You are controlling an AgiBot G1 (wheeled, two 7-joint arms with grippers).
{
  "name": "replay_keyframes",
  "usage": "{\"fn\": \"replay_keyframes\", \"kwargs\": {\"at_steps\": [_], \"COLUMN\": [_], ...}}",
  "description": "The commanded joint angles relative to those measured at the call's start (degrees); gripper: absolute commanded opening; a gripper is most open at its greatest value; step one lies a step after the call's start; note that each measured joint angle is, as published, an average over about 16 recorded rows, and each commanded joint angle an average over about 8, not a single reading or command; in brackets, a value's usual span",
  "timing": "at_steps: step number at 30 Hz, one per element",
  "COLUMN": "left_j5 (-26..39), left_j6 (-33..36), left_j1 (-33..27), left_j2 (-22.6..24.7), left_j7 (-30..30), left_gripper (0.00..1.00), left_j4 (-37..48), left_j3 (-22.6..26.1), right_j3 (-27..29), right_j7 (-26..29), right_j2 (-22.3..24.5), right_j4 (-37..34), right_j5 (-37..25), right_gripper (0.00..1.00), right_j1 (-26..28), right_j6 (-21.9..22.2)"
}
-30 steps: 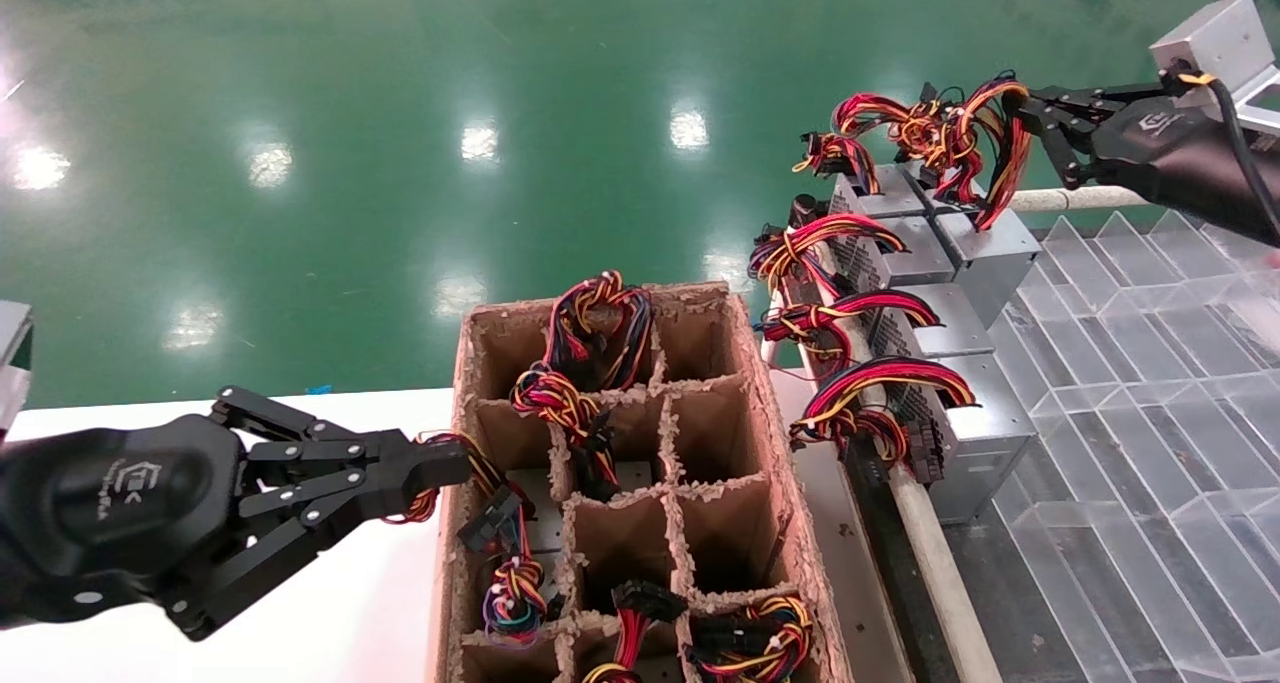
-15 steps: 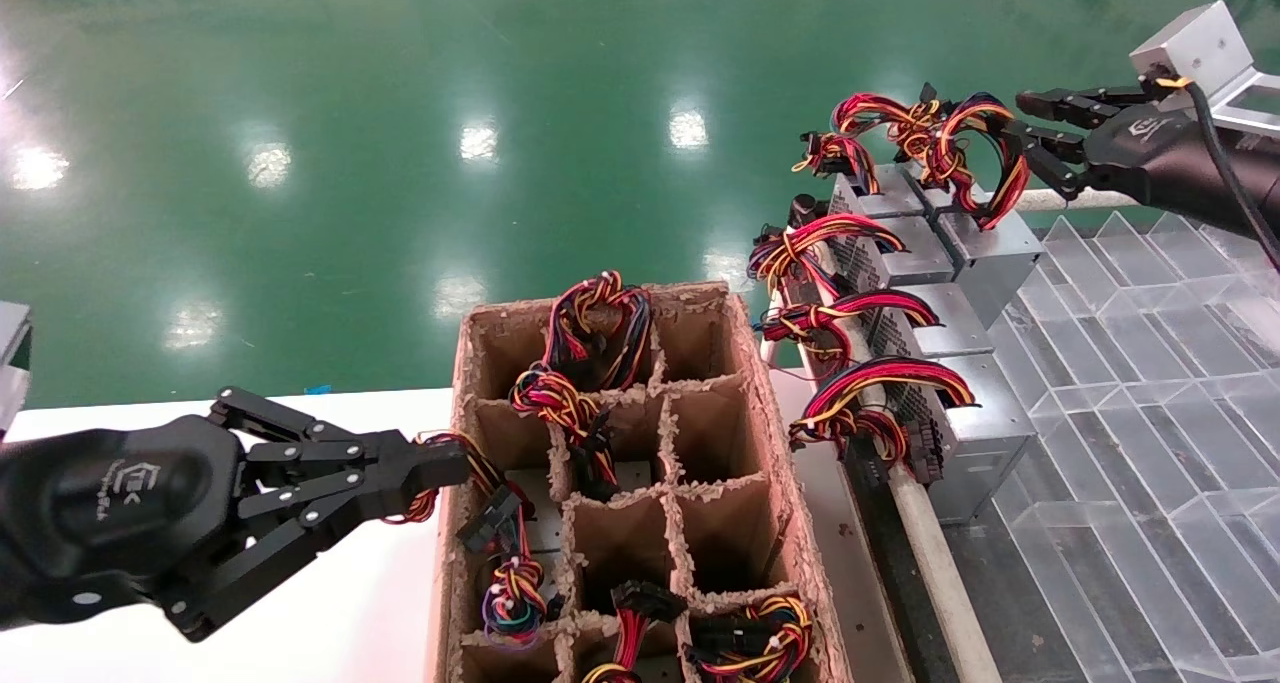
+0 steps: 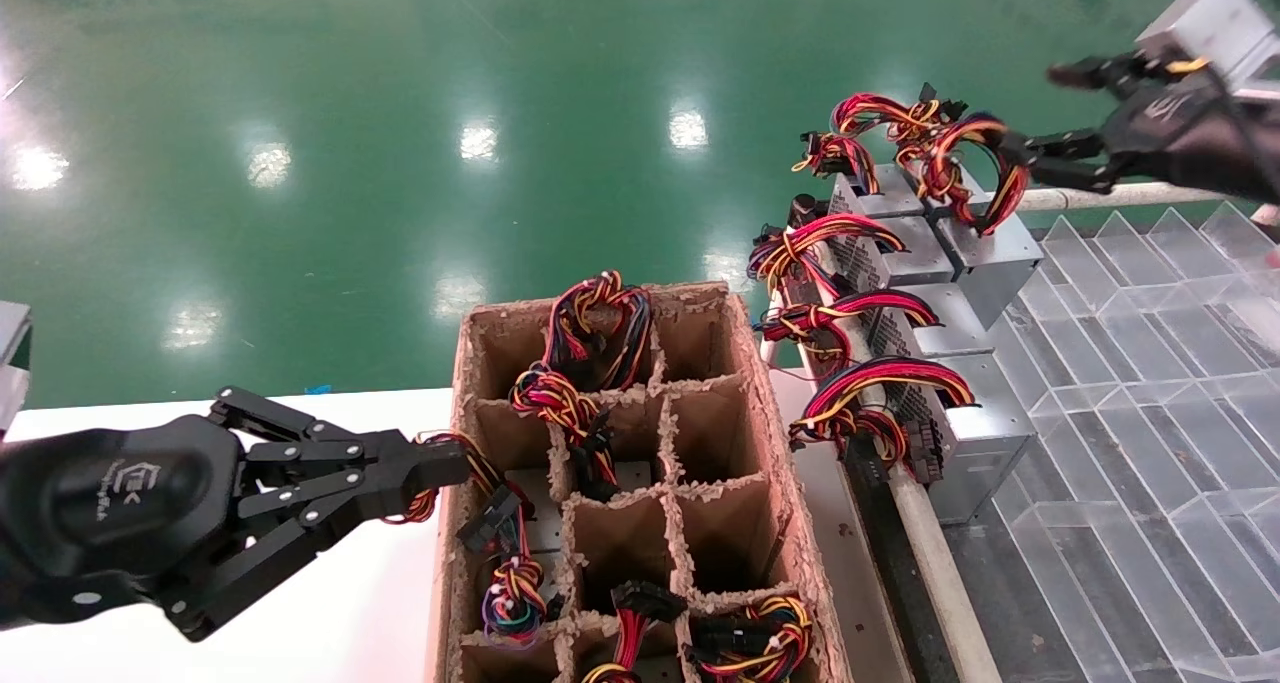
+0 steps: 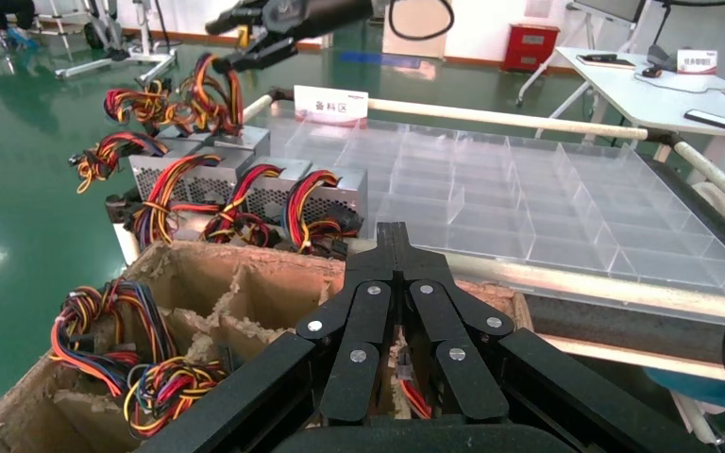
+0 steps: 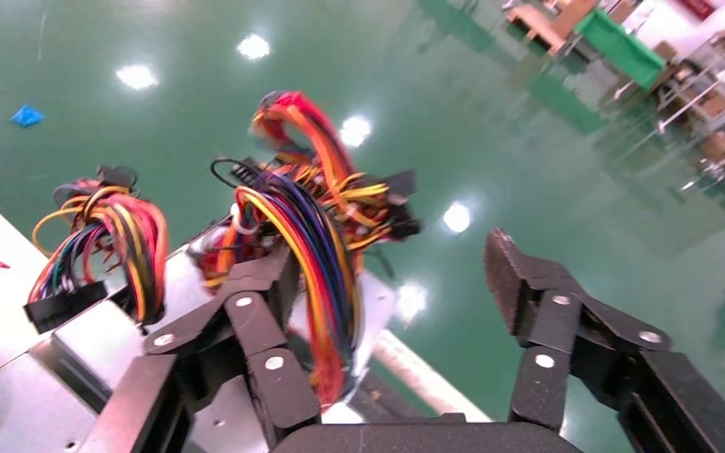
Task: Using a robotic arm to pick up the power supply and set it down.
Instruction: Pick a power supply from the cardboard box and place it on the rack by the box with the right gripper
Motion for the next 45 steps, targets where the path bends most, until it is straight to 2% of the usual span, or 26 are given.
{"fn": "replay_keyframes", "kwargs": {"at_steps": [1, 11, 21, 26, 33, 36, 45], "left_j5": [0.0, 0.0, 0.0, 0.0, 0.0, 0.0, 0.0], "left_j6": [0.0, 0.0, 0.0, 0.0, 0.0, 0.0, 0.0], "left_j1": [0.0, 0.0, 0.0, 0.0, 0.0, 0.0, 0.0], "left_j2": [0.0, 0.0, 0.0, 0.0, 0.0, 0.0, 0.0], "left_j7": [0.0, 0.0, 0.0, 0.0, 0.0, 0.0, 0.0], "left_gripper": [0.00, 0.00, 0.00, 0.00, 0.00, 0.00, 0.00], "left_j4": [0.0, 0.0, 0.0, 0.0, 0.0, 0.0, 0.0], "left_j3": [0.0, 0.0, 0.0, 0.0, 0.0, 0.0, 0.0], "right_j3": [-0.2, -1.2, -4.5, -4.9, -4.0, -3.7, -1.9], "right_j7": [0.3, -0.4, -0.5, 0.1, -2.3, -3.1, 2.0], "right_j2": [0.5, 0.7, -0.2, 0.1, 1.5, 2.1, 3.6], "right_j4": [0.1, -0.2, -0.2, -0.5, 1.3, 2.7, 11.6], "right_j5": [-0.2, -1.8, -6.4, -7.1, -5.7, -5.0, 0.2], "right_gripper": [1.00, 1.00, 1.00, 1.00, 1.00, 1.00, 1.00], "right_j1": [0.7, 1.4, 2.6, 3.2, 4.3, 4.0, -3.0], "right_j6": [-0.9, -0.2, 0.7, -2.9, -11.9, -14.3, -15.4]}}
